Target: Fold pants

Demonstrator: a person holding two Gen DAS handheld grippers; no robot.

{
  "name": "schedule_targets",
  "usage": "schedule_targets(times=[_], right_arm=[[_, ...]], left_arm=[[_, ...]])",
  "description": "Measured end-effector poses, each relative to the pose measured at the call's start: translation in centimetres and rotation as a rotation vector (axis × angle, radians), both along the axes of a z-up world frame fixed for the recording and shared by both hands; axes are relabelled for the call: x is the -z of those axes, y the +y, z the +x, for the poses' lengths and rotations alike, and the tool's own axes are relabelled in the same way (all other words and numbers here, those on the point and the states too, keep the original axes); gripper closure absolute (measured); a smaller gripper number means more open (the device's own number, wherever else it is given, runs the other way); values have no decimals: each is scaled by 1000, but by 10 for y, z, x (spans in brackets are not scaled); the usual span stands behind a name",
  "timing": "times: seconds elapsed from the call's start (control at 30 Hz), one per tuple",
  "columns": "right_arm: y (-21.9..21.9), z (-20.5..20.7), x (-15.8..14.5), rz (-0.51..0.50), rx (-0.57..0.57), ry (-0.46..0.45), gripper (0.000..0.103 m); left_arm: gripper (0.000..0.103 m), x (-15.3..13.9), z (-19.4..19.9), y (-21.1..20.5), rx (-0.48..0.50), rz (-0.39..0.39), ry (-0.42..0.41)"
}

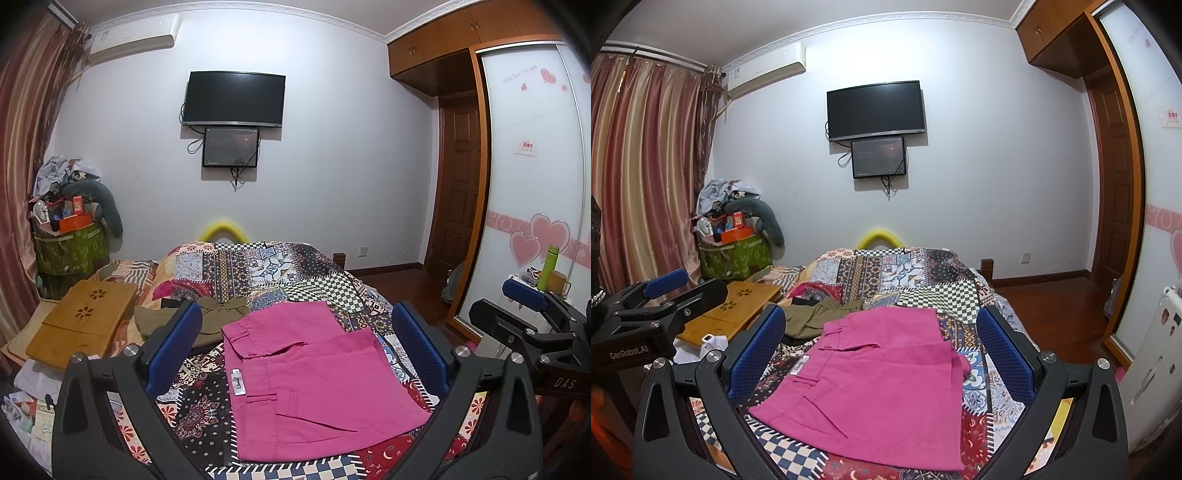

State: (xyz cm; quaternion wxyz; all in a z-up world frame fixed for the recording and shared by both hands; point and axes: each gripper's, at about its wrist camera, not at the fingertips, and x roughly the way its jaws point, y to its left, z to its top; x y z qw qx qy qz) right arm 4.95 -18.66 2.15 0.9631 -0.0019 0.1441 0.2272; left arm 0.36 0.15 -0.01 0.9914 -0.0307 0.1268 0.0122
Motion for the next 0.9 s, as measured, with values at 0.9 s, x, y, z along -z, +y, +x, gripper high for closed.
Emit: schedule_targets(times=[0.9], right_arm=[[0, 15, 9, -6, 10, 37, 0]], left_arm=[[0, 7, 20, 1, 15, 17, 26]])
